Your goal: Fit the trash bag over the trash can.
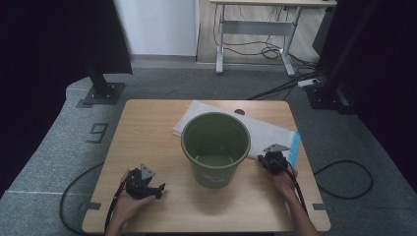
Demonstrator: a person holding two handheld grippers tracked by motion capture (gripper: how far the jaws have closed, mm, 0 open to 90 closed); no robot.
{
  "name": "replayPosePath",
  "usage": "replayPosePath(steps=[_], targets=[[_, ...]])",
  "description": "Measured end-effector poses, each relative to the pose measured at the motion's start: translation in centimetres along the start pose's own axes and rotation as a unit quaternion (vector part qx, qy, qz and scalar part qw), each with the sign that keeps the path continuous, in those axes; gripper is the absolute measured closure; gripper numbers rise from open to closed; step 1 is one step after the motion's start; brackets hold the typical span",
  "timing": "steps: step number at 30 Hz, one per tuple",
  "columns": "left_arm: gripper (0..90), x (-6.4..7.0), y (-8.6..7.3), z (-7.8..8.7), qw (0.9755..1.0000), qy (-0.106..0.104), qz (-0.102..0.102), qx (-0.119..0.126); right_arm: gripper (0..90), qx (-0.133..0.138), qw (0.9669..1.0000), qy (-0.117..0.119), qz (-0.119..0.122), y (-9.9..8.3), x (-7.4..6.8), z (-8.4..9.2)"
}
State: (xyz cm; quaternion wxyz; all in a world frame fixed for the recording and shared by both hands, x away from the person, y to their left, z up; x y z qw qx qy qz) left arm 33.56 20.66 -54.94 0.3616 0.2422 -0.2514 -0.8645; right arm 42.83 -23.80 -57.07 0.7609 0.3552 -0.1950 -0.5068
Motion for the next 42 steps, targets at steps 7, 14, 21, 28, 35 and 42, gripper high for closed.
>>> replayPosePath(steps=[7, 14, 21, 28, 35, 42], targets=[[14.1, 0.1, 1.3, -0.4, 0.9998, -0.013, -0.012, 0.01, 88.8, 0.008, 0.9999, 0.004, -0.008, -2.9, 0.3, 4.2], [14.3, -0.2, 1.9, -0.4, 0.9994, -0.022, -0.014, 0.024, 88.7, 0.019, 0.9976, 0.022, -0.063, -5.9, 1.4, 7.6], [14.3, -0.3, 2.1, 0.1, 0.9991, -0.023, -0.017, 0.032, 85.5, 0.035, 0.996, 0.022, -0.08, -7.2, 2.2, 9.5], [14.3, -0.3, 2.0, 0.1, 0.9989, -0.027, -0.009, 0.037, 45.6, 0.055, 0.9968, 0.036, -0.044, -4.2, -0.8, 7.3], [14.2, 0.2, 1.3, -0.4, 0.9991, -0.033, -0.007, 0.028, 39.8, 0.056, 0.9973, 0.047, -0.011, -1.5, -3.3, 4.0], [14.3, -0.3, 1.1, 0.1, 0.9988, -0.031, 0.01, 0.037, 44.2, 0.029, 0.9986, 0.042, 0.013, 0.0, -4.3, 0.3]])
Point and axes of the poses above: each handheld gripper's, and its own axes: z roughly backward along the jaws, y roughly out of its top, x roughly to its right, the point moved 4 cm from there along -z, roughly forward along the jaws, and after that the axes turned 10 degrees about -z, right-handed, at the moved point
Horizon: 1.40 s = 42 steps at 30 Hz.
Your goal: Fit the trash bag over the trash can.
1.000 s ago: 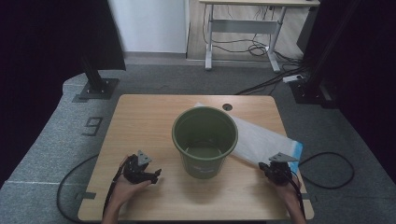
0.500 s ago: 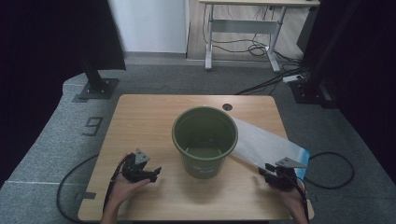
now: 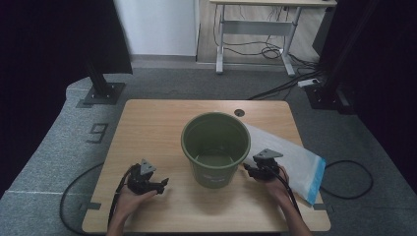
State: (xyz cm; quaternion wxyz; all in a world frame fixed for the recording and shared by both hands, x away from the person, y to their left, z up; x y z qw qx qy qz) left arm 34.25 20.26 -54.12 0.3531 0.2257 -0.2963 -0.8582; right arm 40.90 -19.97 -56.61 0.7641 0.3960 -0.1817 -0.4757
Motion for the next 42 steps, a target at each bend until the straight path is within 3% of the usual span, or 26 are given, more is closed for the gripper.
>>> replayPosePath(steps=[3, 7, 9, 15, 19, 26, 30, 32, 34, 35, 39, 42], targets=[[14.2, 0.1, -0.2, -0.2, 1.0, 0.003, 0.001, -0.004, 47.1, -0.014, 0.9999, -0.004, 0.004, -0.2, -0.1, -0.6], [14.1, 0.0, -0.1, -0.2, 1.0, 0.004, 0.007, 0.0, 72.5, -0.022, 0.9997, -0.014, 0.0, -0.4, 0.1, -0.8], [14.2, 0.0, 0.0, -0.1, 0.9999, 0.002, 0.012, 0.004, 83.3, -0.026, 0.9994, -0.016, -0.015, -0.6, 0.5, -0.6], [14.2, 0.2, 0.1, -0.2, 0.9999, 0.001, 0.014, 0.004, 85.8, -0.017, 0.9992, -0.025, -0.026, -1.8, 0.9, 0.9], [14.3, 0.4, 0.2, -0.5, 1.0, -0.002, 0.007, -0.001, 86.0, -0.014, 0.9991, -0.028, -0.03, -3.0, 0.8, 2.9], [14.4, -0.6, 1.0, -0.8, 0.9999, -0.005, 0.014, 0.006, 86.0, -0.021, 0.9986, -0.043, -0.025, -4.5, 0.7, 4.7], [14.4, -1.2, 1.2, -0.9, 0.9998, -0.004, 0.019, 0.008, 79.0, -0.024, 0.9986, -0.036, -0.029, -4.8, 0.8, 5.3], [14.4, -1.6, 1.1, -0.6, 0.9997, -0.003, 0.021, 0.011, 68.2, -0.021, 0.999, -0.026, -0.03, -4.5, 0.7, 5.5], [14.4, -2.1, 1.1, -0.3, 0.9994, -0.001, 0.029, 0.018, 53.0, 0.001, 0.9994, -0.01, -0.034, -3.2, 0.3, 5.4], [14.4, -2.1, 1.1, -0.3, 0.9994, -0.001, 0.029, 0.018, 53.0, 0.001, 0.9994, -0.01, -0.034, -3.2, 0.3, 5.4], [14.5, -2.8, 1.0, 0.4, 0.9984, -0.003, 0.048, 0.031, 38.1, 0.015, 0.9994, -0.012, -0.029, -0.7, 0.0, 3.9], [14.5, -2.9, 1.0, 0.7, 0.9981, -0.002, 0.051, 0.036, 35.7, 0.01, 0.9993, 0.0, -0.035, 0.5, 0.3, 2.2]])
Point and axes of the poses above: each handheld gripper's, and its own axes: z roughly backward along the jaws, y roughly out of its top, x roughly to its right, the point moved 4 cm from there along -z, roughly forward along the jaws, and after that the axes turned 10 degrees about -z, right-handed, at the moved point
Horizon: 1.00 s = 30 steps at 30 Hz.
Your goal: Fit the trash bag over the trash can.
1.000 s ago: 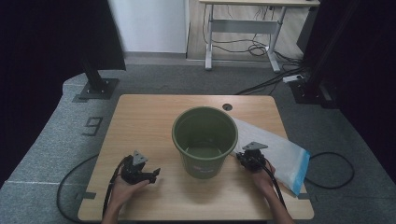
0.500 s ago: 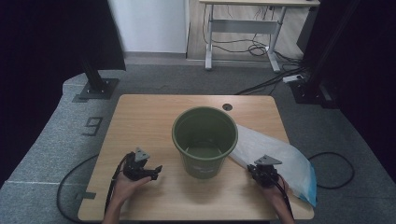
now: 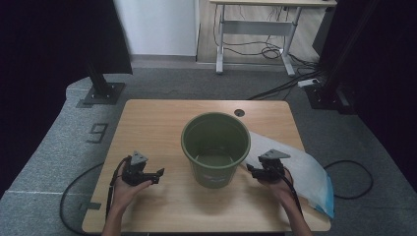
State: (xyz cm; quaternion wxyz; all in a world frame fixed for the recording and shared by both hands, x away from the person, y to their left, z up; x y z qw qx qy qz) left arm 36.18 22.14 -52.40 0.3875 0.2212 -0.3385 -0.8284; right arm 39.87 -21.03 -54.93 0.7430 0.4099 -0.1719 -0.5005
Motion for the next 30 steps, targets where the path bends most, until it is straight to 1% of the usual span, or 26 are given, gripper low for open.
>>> replayPosePath(steps=[1, 4, 5, 7, 8, 10, 13, 15, 17, 19, 21, 25, 26, 27, 28, 29, 30], targets=[[14.5, 0.0, 0.0, 0.0, 1.0, 0.001, 0.001, 0.001, 34.7, -0.003, 1.0, 0.003, -0.005, 0.2, 0.2, -0.6], [14.5, -0.1, -0.2, 0.0, 1.0, 0.001, 0.001, -0.002, 34.0, -0.017, 0.9995, 0.02, -0.019, 0.7, 0.5, -2.0], [14.5, -0.1, -0.3, -0.1, 1.0, 0.001, 0.001, -0.004, 34.0, -0.015, 0.9993, 0.026, -0.022, 0.7, 0.6, -2.3], [14.5, -0.1, -0.4, -0.2, 1.0, 0.001, 0.001, -0.006, 33.9, -0.022, 0.9984, 0.04, -0.035, 0.7, 0.8, -2.9], [14.5, 0.0, -0.4, -0.2, 1.0, 0.0, 0.0, -0.006, 33.2, -0.033, 0.998, 0.042, -0.033, 0.5, 0.8, -3.2], [14.6, 0.0, -0.4, -0.1, 1.0, 0.001, -0.002, -0.006, 33.1, -0.04, 0.9983, 0.034, -0.026, 0.3, 0.8, -3.5], [14.6, -0.1, -0.3, 0.0, 1.0, 0.002, 0.0, -0.005, 33.3, -0.038, 0.9984, 0.038, -0.017, 0.2, 0.2, -3.8], [14.7, -0.1, -0.4, 0.0, 1.0, 0.002, 0.0, -0.009, 34.4, -0.038, 0.9989, 0.029, -0.006, 0.2, -0.1, -4.0], [14.8, -0.1, -0.5, -0.1, 0.9999, 0.001, 0.0, -0.012, 36.9, -0.034, 0.9993, 0.016, -0.003, 0.3, -0.3, -4.2], [14.8, -0.1, -0.5, -0.2, 0.9999, 0.001, -0.001, -0.015, 39.6, -0.032, 0.9994, 0.013, 0.001, 0.3, -0.4, -4.4], [14.8, -0.2, -0.6, -0.2, 0.9998, 0.002, -0.004, -0.017, 44.3, -0.029, 0.9996, 0.006, -0.001, 0.2, -0.6, -4.5], [14.6, -0.2, -0.6, 0.1, 0.9998, -0.005, -0.007, -0.015, 54.1, -0.025, 0.9996, -0.009, -0.009, 0.0, -0.4, -4.7], [14.6, -0.2, -0.6, 0.1, 0.9998, -0.005, -0.009, -0.015, 56.7, -0.021, 0.9996, -0.012, -0.014, 0.1, -0.3, -4.7], [14.6, -0.2, -0.5, 0.2, 0.9998, -0.006, -0.011, -0.014, 59.5, -0.02, 0.9996, -0.011, -0.018, 0.1, -0.3, -4.7], [14.6, -0.2, -0.5, 0.2, 0.9998, -0.007, -0.012, -0.013, 65.8, -0.018, 0.9996, -0.006, -0.021, 0.0, -0.4, -4.7], [14.6, -0.1, -0.5, 0.2, 0.9998, -0.007, -0.011, -0.013, 65.8, -0.018, 0.9996, -0.006, -0.021, 0.0, -0.4, -4.7], [14.6, -0.1, -0.5, 0.2, 0.9998, -0.008, -0.013, -0.013, 69.2, -0.017, 0.9996, -0.004, -0.02, 0.0, -0.5, -4.8]])
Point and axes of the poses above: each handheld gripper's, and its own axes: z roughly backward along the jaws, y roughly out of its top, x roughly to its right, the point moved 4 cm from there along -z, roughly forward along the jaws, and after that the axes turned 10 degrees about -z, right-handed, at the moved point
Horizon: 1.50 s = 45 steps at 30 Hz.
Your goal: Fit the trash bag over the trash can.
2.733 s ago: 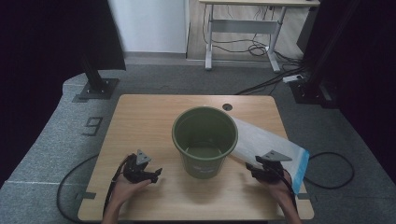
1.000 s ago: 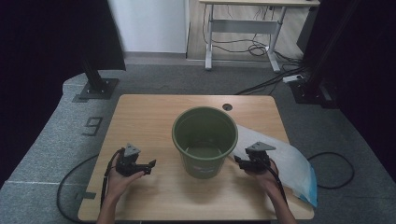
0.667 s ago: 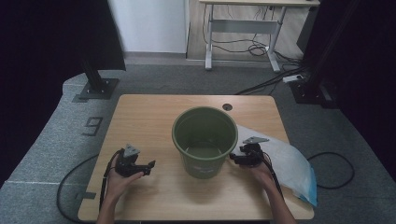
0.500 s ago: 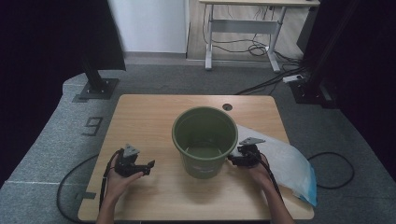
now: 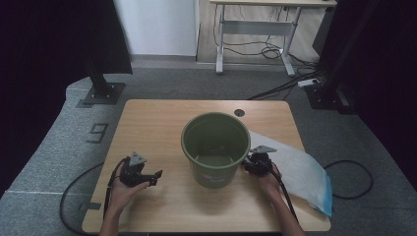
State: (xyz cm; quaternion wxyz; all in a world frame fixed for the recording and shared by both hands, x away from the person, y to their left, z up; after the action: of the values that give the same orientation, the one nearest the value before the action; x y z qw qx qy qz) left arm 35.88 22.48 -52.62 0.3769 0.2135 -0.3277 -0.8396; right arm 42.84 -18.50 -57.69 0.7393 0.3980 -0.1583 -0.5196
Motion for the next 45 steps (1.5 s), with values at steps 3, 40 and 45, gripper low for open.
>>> replayPosePath(steps=[3, 40, 45], targets=[[14.7, 0.1, 0.0, -0.2, 1.0, -0.002, -0.003, -0.005, 82.8, 0.003, 1.0, 0.0, 0.001, 0.0, -0.1, -0.1], [16.7, 0.1, 0.2, 0.0, 0.9994, 0.022, -0.003, 0.025, 88.6, 0.242, 0.9656, 0.02, -0.093, 6.8, 2.3, 13.5], [16.7, 0.4, 0.2, -0.2, 0.9996, 0.014, -0.009, 0.021, 88.6, 0.254, 0.9633, 0.005, -0.086, 8.0, 1.8, 14.8]])
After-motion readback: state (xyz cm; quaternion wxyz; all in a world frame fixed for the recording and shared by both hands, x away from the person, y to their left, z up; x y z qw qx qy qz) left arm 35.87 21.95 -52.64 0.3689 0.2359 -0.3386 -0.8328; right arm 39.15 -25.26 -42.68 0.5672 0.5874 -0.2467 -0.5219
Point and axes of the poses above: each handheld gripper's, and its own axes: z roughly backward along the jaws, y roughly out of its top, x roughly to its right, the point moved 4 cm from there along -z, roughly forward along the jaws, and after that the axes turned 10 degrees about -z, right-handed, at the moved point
